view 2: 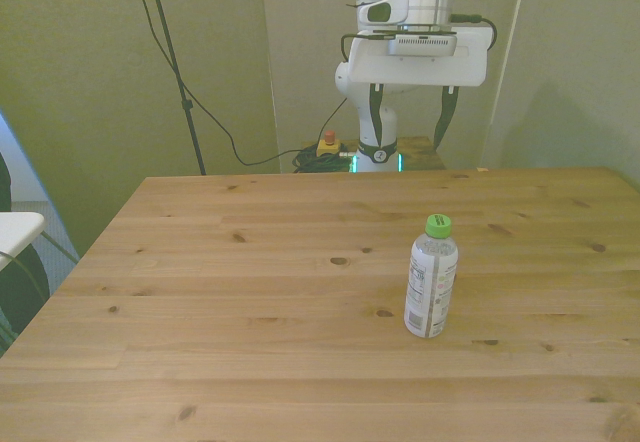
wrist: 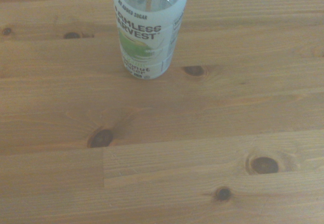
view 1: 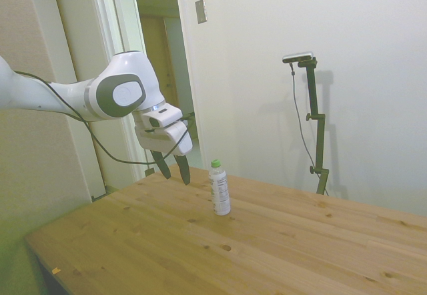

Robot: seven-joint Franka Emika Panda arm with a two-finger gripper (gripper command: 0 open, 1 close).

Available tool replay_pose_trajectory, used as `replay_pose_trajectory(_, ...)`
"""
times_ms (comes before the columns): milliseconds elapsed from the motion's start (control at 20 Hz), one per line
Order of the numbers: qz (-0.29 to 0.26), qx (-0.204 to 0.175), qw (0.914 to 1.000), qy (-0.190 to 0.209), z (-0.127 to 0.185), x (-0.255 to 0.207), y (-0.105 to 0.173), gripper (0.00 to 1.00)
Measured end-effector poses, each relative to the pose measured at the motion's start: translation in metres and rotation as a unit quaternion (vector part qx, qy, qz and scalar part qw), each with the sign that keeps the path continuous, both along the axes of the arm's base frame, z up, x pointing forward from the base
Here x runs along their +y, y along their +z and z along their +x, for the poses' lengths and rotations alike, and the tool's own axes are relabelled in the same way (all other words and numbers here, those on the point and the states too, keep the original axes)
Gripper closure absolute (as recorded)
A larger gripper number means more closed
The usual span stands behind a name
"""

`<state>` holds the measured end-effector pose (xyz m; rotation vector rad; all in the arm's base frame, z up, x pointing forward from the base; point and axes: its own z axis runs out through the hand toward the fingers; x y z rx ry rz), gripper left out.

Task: Stand the water bottle

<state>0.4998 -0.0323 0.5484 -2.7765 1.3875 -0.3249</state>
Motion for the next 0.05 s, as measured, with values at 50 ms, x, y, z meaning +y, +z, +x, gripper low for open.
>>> replay_pose_trajectory(50,0.001,0.006,1.0000,0.001,0.0014,-0.0016,-0.0016,0.00)
